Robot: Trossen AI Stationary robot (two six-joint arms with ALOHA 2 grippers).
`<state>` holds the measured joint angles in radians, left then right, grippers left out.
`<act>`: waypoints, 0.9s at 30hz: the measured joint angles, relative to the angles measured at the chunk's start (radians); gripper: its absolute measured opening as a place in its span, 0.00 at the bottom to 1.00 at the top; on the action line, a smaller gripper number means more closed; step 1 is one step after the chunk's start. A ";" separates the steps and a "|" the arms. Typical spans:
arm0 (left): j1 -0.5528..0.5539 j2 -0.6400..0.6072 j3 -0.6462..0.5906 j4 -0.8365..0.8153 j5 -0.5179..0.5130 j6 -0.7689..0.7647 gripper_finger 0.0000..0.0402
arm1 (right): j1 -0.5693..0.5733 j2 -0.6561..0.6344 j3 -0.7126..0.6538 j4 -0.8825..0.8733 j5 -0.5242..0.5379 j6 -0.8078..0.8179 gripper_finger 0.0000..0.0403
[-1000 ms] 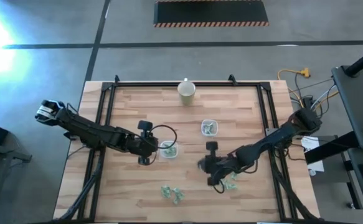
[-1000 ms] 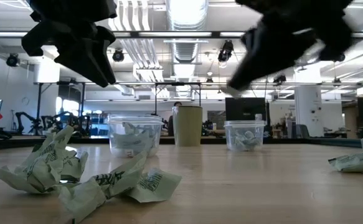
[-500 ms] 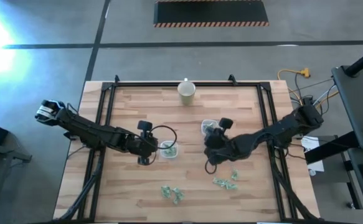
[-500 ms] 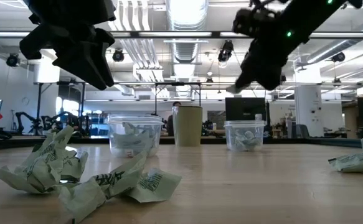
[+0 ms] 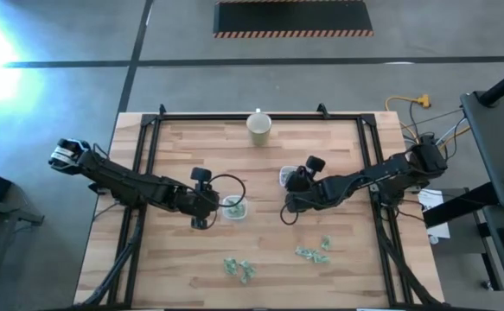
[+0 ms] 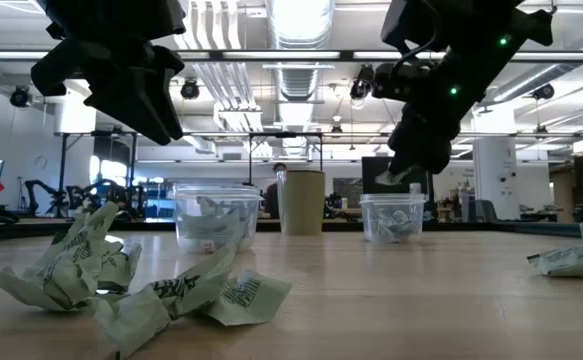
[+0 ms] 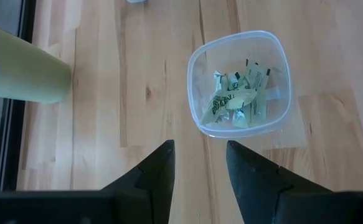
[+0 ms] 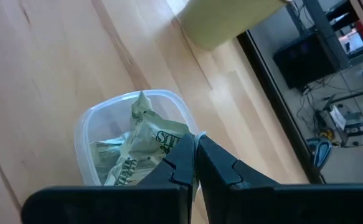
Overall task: Pick and place Stevia / Truvia into bins
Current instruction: Put the green stevia packet into the right transparent container, then put the green stevia packet into the left transparent container
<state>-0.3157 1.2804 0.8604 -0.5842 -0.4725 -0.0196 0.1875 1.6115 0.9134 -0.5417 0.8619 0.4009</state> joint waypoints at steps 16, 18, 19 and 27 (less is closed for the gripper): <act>0.000 0.000 0.000 0.000 0.000 0.000 0.32 | -0.001 0.000 0.000 0.002 -0.001 0.000 0.22; 0.000 0.000 0.000 0.001 0.000 -0.001 0.32 | 0.000 -0.001 0.000 0.002 -0.001 -0.002 0.25; -0.001 0.000 0.000 0.003 0.001 -0.001 0.32 | 0.000 -0.003 0.000 0.002 -0.001 -0.003 0.26; -0.027 0.000 0.000 0.099 0.221 -0.001 0.32 | 0.023 -0.043 0.002 0.001 0.001 -0.015 0.29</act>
<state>-0.3428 1.2804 0.8601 -0.4847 -0.2514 -0.0207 0.2109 1.5687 0.9150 -0.5409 0.8627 0.3862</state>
